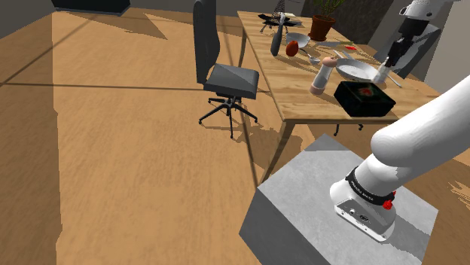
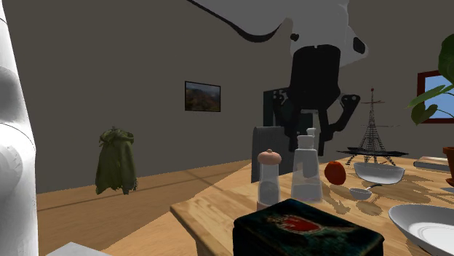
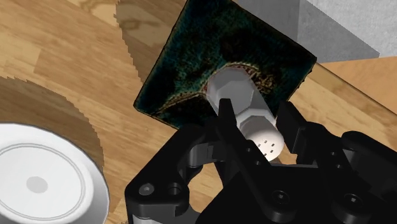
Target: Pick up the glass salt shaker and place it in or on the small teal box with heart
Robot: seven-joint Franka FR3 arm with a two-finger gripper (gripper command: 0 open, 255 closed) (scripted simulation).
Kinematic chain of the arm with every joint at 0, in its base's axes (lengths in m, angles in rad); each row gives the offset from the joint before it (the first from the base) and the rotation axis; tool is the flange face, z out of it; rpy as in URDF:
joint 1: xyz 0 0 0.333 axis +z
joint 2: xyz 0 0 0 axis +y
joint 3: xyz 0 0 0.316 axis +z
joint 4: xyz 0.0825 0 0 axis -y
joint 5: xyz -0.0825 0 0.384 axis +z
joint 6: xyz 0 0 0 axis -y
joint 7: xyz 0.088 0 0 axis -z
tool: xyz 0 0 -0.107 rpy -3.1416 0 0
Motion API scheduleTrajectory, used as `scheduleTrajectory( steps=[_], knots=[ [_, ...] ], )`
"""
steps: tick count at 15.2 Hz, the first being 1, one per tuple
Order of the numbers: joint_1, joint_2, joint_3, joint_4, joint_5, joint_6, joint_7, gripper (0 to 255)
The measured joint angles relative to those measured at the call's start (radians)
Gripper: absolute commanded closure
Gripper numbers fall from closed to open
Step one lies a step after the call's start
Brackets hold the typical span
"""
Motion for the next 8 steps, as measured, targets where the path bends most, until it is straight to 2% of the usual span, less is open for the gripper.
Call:
scheduleTrajectory(
  steps=[8],
  knots=[
    [-0.002, 0.016, -0.006, -0.079, 0.006, 0.093, 0.001, 255]
  ],
)
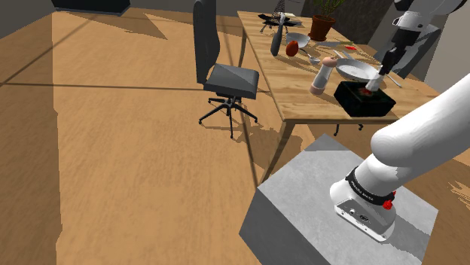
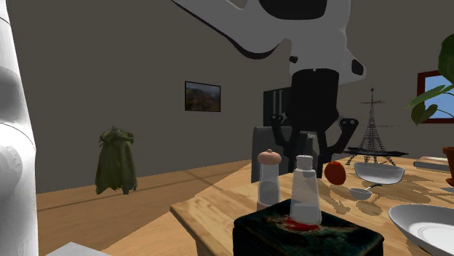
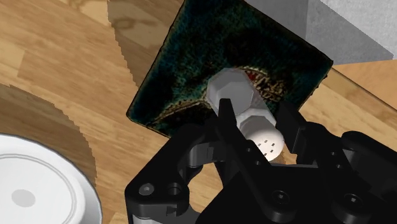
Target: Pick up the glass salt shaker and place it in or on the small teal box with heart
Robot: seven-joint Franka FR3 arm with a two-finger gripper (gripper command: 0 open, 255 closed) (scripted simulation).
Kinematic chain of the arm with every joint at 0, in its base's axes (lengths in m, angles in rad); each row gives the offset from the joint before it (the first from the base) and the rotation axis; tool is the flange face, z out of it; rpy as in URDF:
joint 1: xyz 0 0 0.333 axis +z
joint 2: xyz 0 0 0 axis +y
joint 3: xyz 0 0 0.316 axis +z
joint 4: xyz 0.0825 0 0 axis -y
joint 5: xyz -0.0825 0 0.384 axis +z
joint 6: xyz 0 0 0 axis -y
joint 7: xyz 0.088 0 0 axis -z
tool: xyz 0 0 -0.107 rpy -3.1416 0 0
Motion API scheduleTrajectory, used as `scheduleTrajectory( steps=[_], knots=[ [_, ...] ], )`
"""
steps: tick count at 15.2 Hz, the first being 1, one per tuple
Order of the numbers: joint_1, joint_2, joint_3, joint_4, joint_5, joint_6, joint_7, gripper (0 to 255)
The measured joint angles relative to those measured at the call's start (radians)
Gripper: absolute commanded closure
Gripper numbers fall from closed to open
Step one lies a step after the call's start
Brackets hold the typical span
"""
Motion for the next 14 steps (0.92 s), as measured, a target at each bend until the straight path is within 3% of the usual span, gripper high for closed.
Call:
scheduleTrajectory(
  steps=[5, 6, 12, 14],
  knots=[
    [0.0, 0.003, -0.001, -0.002, 0.001, 0.005, -0.002, 255],
    [0.0, 0.003, -0.001, -0.002, 0.001, 0.005, -0.002, 0],
    [0.0, 0.003, -0.001, -0.002, 0.001, 0.005, -0.002, 0],
    [0.002, 0.004, 0.001, 0.039, 0.004, -0.034, -0.003, 0]
  ],
)
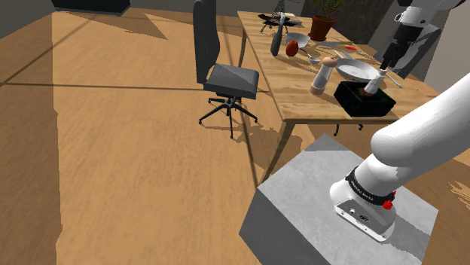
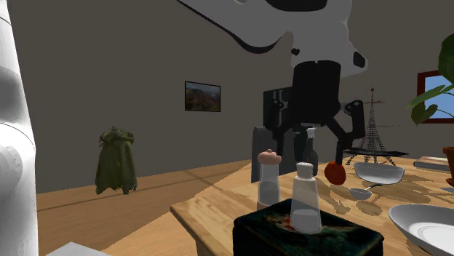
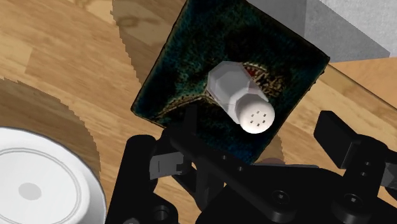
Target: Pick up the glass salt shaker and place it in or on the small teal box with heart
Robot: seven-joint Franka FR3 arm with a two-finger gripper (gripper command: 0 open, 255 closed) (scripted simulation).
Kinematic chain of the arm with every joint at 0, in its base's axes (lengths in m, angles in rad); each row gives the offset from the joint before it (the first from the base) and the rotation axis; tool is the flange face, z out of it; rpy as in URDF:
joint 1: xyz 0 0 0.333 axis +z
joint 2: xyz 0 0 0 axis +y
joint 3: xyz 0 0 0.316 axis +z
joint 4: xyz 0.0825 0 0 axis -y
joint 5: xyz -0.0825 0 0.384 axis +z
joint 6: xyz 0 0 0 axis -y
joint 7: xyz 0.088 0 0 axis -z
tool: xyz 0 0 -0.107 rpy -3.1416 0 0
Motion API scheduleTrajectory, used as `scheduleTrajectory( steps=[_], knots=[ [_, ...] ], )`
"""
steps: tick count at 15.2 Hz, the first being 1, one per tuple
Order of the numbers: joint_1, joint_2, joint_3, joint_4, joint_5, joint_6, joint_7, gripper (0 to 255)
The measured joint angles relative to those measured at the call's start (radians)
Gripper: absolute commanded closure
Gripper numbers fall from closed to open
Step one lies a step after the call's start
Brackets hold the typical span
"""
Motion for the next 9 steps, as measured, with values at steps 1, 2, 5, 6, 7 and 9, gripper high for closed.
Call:
scheduleTrajectory(
  steps=[1, 2, 5, 6, 7, 9],
  knots=[
    [0.001, -0.004, 0.002, 0.028, -0.001, -0.031, 0.001, 0],
    [0.001, -0.007, 0.003, 0.053, -0.002, -0.058, -0.002, 0],
    [0.003, 0.0, 0.004, 0.084, 0.003, -0.085, -0.003, 0],
    [0.003, 0.0, 0.004, 0.086, 0.004, -0.086, -0.003, 0],
    [0.003, 0.0, 0.004, 0.087, 0.004, -0.087, -0.003, 0],
    [0.004, 0.0, 0.005, 0.087, 0.004, -0.088, -0.003, 0]
  ],
)
